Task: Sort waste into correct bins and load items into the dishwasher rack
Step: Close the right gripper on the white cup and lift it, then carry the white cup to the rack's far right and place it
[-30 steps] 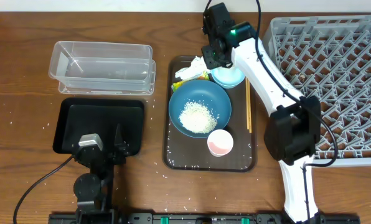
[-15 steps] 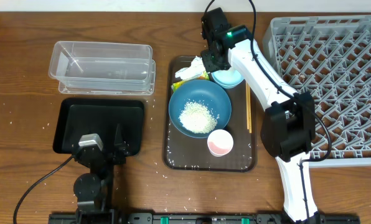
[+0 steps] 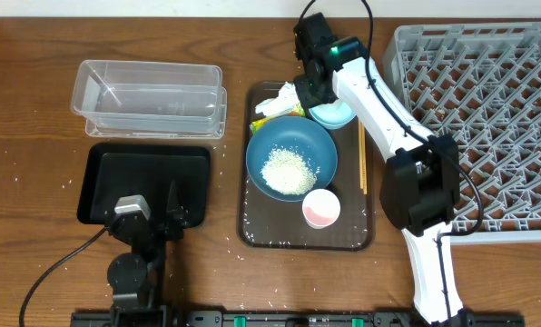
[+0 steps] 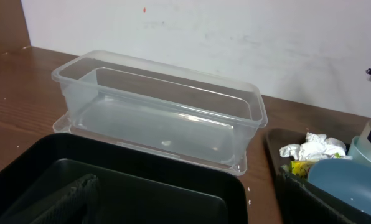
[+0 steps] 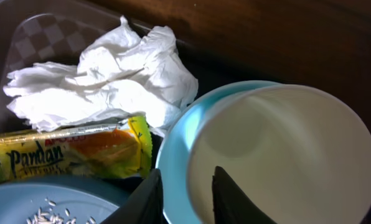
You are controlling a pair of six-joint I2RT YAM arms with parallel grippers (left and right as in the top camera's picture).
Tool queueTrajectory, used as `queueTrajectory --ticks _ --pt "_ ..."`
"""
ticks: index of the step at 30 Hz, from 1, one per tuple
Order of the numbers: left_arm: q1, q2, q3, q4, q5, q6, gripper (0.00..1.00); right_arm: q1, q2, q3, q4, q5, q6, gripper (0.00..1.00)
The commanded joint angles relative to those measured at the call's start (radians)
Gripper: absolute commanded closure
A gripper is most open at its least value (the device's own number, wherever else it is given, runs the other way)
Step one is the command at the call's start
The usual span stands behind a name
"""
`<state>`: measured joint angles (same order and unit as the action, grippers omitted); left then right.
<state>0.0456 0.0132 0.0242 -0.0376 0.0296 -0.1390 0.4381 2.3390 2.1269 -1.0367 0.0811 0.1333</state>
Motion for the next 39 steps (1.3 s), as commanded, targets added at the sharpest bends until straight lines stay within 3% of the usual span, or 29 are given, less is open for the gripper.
queueTrajectory --ticks 1,8,21,30,39 --pt "0.005 -0.003 -0.02 -0.034 -0.023 -0.012 0.08 0.007 0.012 -0.004 -0.004 0.01 0.008 0.81" --pt "0.005 -0.003 -0.02 -0.034 -0.023 -0.012 0.08 0.005 0.003 0.005 -0.008 0.01 0.008 0.99" --pt "0.005 -0.003 -0.02 -0.034 -0.023 -0.012 0.08 -0.095 -0.255 0.006 -0.037 0.008 0.008 0.99" --pt "0.005 -0.003 -0.02 -0.034 -0.023 -0.012 0.08 -0.333 -0.412 0.006 -0.076 -0.117 0.008 0.99" --pt "0.005 -0.003 -0.02 -0.034 -0.023 -0.012 0.08 -0.731 -0.394 0.002 -0.127 -0.591 -0.017 0.99"
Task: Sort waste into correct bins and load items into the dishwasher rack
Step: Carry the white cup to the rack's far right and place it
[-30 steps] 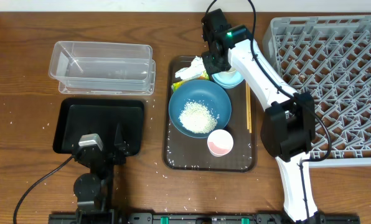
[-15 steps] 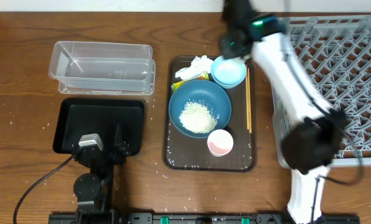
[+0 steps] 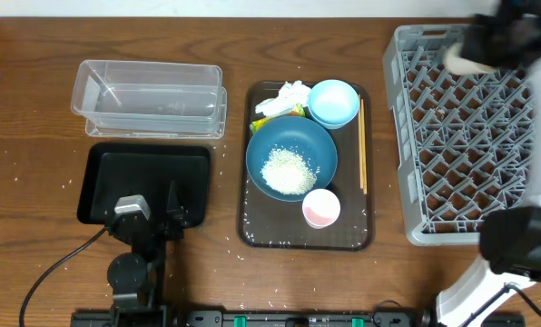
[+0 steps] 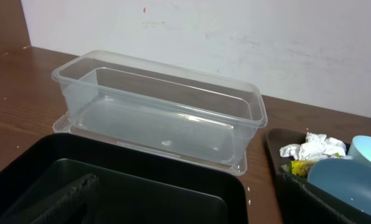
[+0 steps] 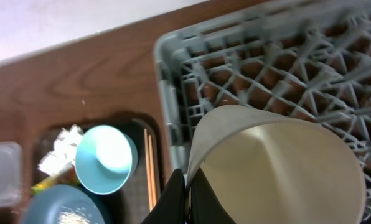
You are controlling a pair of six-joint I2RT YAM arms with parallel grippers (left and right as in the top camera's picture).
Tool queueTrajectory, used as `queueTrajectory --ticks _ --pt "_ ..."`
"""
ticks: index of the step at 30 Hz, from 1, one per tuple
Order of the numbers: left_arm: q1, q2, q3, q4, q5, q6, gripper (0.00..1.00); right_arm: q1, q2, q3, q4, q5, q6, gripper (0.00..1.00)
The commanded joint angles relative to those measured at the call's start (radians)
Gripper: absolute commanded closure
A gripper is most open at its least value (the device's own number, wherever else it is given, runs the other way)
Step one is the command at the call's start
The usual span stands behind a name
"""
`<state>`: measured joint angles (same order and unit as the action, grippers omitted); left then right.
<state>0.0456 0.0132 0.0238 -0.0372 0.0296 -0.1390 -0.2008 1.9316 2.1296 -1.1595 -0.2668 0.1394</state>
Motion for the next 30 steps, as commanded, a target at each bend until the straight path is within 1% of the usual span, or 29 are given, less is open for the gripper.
queueTrajectory --ticks 1,5,8,13,17,22,24,27,30 --pt "0.005 -0.003 -0.02 -0.034 -0.023 -0.012 0.08 -0.136 0.018 -0.001 -0.002 -0.301 -0.029 0.99" --pt "0.005 -0.003 -0.02 -0.034 -0.023 -0.012 0.08 -0.285 0.035 -0.001 0.0 -0.443 -0.029 0.99" --pt "0.005 -0.003 -0.02 -0.034 -0.023 -0.012 0.08 -0.371 0.051 -0.004 -0.006 -0.499 -0.029 0.99" --pt "0.005 -0.003 -0.02 -0.034 -0.023 -0.012 0.08 -0.467 0.059 -0.04 -0.003 -0.5 -0.032 0.99" --pt "0.005 -0.003 -0.02 -0.034 -0.023 -0.012 0.08 -0.504 0.059 -0.1 0.016 -0.5 -0.103 0.99" --pt "0.005 -0.003 -0.02 -0.034 -0.023 -0.012 0.08 -0.526 0.06 -0.233 0.159 -0.507 -0.103 0.99" --pt "0.005 -0.003 -0.02 -0.034 -0.023 -0.012 0.08 -0.535 0.06 -0.289 0.241 -0.552 -0.103 0.99" --pt "0.005 -0.003 -0.02 -0.034 -0.023 -0.012 0.08 -0.554 0.061 -0.367 0.386 -0.675 -0.101 0.99" --pt "0.005 -0.003 -0.02 -0.034 -0.023 -0.012 0.08 -0.567 0.061 -0.428 0.533 -0.719 -0.034 0.99"
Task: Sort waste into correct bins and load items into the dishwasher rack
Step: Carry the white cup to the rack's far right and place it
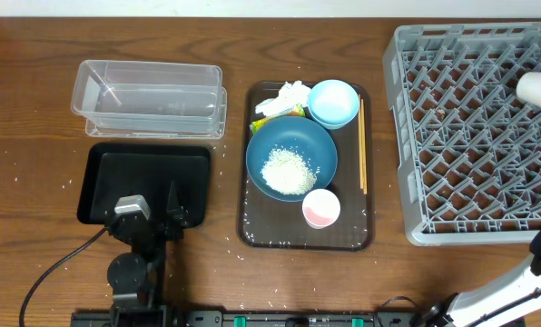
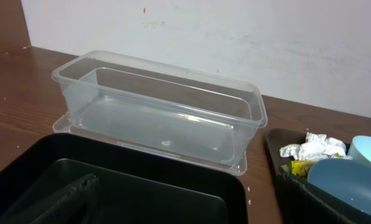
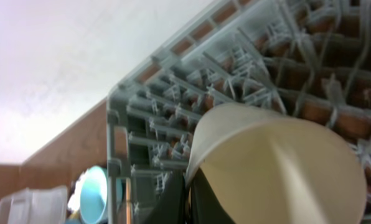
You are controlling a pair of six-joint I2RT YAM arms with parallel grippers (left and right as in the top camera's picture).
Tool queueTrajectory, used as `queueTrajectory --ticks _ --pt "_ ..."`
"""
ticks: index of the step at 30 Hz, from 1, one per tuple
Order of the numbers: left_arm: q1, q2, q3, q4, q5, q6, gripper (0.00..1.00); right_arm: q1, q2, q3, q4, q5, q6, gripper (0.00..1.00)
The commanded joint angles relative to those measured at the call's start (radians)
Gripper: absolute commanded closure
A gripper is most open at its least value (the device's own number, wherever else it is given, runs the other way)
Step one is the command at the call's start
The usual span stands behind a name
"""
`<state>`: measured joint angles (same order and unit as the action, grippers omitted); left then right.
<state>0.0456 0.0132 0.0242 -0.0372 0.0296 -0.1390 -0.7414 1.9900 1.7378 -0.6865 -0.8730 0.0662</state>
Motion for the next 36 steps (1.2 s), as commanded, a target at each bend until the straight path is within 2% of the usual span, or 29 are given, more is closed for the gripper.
queueTrajectory --ticks 1,7,20,25,32,36 --pt "0.005 -0.003 -0.02 -0.034 -0.023 -0.012 0.08 -0.032 0.003 -0.058 0.109 -0.113 0.066 0.99" --pt "0.005 -0.003 -0.02 -0.034 -0.023 -0.012 0.08 -0.05 0.011 -0.133 0.24 -0.112 0.126 0.99" --pt "0.005 -0.003 -0.02 -0.034 -0.023 -0.012 0.08 -0.063 0.114 -0.149 0.249 -0.096 0.135 0.99" --pt "0.005 -0.003 -0.02 -0.034 -0.023 -0.012 0.08 -0.077 0.187 -0.149 0.225 -0.077 0.135 0.99" --pt "0.005 -0.003 -0.02 -0.034 -0.023 -0.012 0.08 -0.118 0.169 -0.148 0.127 0.038 0.121 0.99" --pt "0.005 -0.003 -0.02 -0.034 -0.023 -0.012 0.08 -0.15 0.158 -0.148 0.093 0.039 0.116 0.93"
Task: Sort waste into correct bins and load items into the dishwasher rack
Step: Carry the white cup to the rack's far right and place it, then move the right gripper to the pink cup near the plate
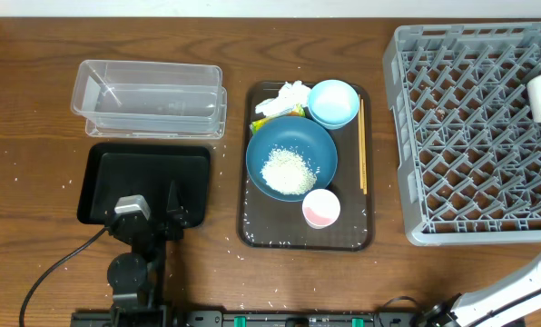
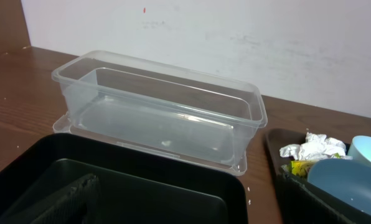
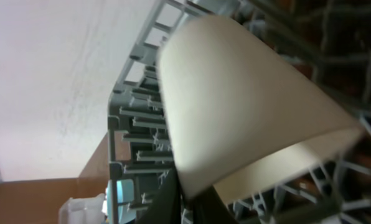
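My right gripper (image 3: 195, 198) is shut on the rim of a cream-white cup (image 3: 235, 106), which lies tilted on its side over the grey dishwasher rack (image 3: 136, 124). Overhead, the cup sits at the rack's (image 1: 470, 136) far right edge. On the dark tray (image 1: 252, 232) are a blue bowl with rice (image 1: 291, 156), a light-blue bowl (image 1: 334, 102), a pink cup (image 1: 321, 209), chopsticks (image 1: 361, 145), crumpled tissue (image 1: 293, 90) and a yellow wrapper (image 1: 280, 109). My left gripper (image 1: 148, 213) rests open over the black bin (image 1: 143, 173).
A clear plastic bin (image 1: 148, 65) stands behind the black bin; both also show in the left wrist view, the clear bin (image 2: 160, 118) and the black bin (image 2: 142, 186). Rice grains are scattered on the wooden table around the tray.
The cup has tipped further onto its side in my right gripper and shifted slightly toward the rack's right edge. The left arm has not moved.
My right gripper was at the cup standing in the light-blue bowl on the tray. Then it held the cup above the rack's back edge, then over the rack's right side. Now the cup lies tilted there, still gripped. The left arm stayed at rest throughout.
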You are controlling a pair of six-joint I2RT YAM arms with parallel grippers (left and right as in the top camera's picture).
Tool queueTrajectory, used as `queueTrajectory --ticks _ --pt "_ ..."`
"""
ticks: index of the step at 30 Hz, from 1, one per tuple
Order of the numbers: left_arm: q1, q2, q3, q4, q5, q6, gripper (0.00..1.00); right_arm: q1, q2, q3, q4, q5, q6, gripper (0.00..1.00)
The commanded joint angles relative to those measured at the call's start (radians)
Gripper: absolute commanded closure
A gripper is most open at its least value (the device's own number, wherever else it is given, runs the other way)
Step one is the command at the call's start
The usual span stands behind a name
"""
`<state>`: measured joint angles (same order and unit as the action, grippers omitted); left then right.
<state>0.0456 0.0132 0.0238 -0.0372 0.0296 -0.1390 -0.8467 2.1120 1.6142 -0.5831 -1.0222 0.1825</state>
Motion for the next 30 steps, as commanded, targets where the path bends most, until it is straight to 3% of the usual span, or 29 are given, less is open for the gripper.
queueTrajectory --ticks 1,12,17,24,28,30 --pt "0.005 -0.003 -0.02 -0.034 -0.023 -0.012 0.08 -0.055 0.033 -0.024 -0.016 0.188 0.0 0.9" --pt "0.005 -0.003 -0.02 -0.034 -0.023 -0.012 0.08 -0.128 -0.077 -0.024 -0.095 0.345 0.0 0.76" --pt "0.005 -0.003 -0.02 -0.034 -0.023 -0.012 0.08 -0.13 -0.183 -0.024 -0.095 0.345 0.006 0.61" --pt "0.005 -0.003 -0.02 -0.034 -0.023 -0.012 0.08 -0.108 -0.323 -0.025 -0.095 0.319 0.052 0.59" --pt "0.005 -0.003 -0.02 -0.034 -0.023 -0.012 0.08 -0.062 -0.377 -0.025 -0.108 0.194 0.051 0.56" --pt "0.005 -0.003 -0.02 -0.034 -0.023 -0.012 0.08 -0.023 -0.388 -0.025 -0.126 0.115 0.048 0.6"
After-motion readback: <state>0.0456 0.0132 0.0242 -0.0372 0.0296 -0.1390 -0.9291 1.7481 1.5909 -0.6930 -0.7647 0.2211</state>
